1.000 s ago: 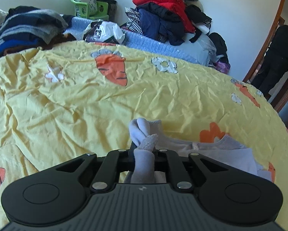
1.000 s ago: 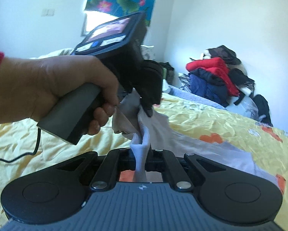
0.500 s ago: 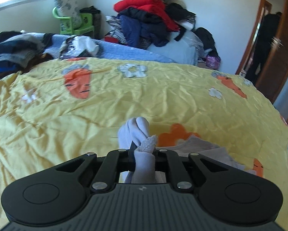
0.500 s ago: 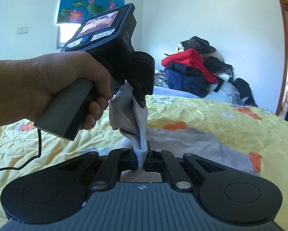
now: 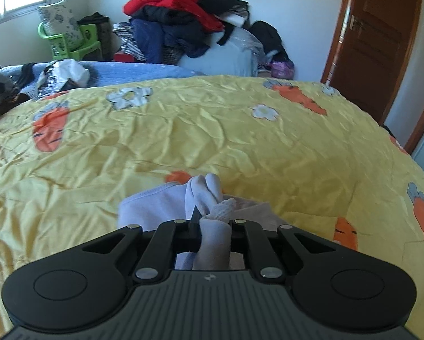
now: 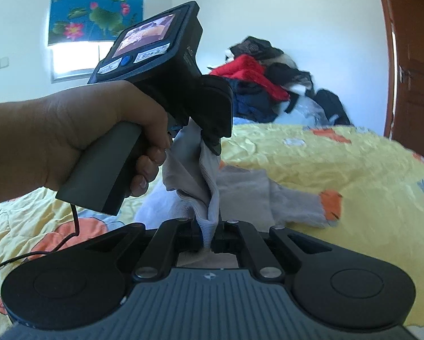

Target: Fold small clothes

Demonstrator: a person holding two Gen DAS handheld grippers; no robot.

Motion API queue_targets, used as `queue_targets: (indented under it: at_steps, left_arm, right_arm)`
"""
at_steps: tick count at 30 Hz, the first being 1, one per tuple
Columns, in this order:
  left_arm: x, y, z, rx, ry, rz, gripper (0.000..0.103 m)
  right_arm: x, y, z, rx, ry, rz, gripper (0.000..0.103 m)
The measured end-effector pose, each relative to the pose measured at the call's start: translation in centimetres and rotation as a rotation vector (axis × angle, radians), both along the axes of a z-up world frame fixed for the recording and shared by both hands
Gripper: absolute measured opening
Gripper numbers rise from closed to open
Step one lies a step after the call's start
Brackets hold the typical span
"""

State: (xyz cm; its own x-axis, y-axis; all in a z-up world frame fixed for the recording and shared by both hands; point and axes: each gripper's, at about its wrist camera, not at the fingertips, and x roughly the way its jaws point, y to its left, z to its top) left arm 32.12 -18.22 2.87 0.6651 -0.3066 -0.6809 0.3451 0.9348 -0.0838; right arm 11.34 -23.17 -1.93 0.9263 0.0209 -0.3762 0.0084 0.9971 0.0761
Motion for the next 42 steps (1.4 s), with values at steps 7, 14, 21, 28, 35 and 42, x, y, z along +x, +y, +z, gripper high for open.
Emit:
queue_targets:
  at_steps: [7, 14, 21, 28, 35, 42]
  left_arm:
    - [0.1, -2.8, -1.1, 0.028, 0.017, -0.033, 0.010]
    - [0.3, -4.1, -1.8, 0.045, 0.032, -0.047, 0.020]
    - [-0.3, -4.4, -0.5, 0.036, -0.066, -0.027, 0.079]
    - [-0.7, -2.0, 0.1, 0.043, -0.083, 0.029, 0.079]
    - [-1.9, 1.6, 0.4, 0.025, -0.087, 0.083, 0.079]
    - [-1.9, 2.9, 0.8, -0.015, -0.074, 0.109, 0.079]
  right_arm:
    - [0.5, -2.6, -1.3, 0.109, 0.044, -0.034, 0.005]
    - [0.7, -4.3, -2.7, 0.229, 0.096, -0.043, 0.005]
    - [1.2, -5.7, -3.8, 0.337, 0.146, -0.044, 0.009]
    - [1.5, -7.1, -4.4, 0.434, 0.169, -0.040, 0.020]
    - [1.4, -8.8, -5.2, 0.544, 0.184, -0.035, 0.024]
    - [1.2, -9.1, -5.0, 0.529, 0.187, -0.047, 0.028]
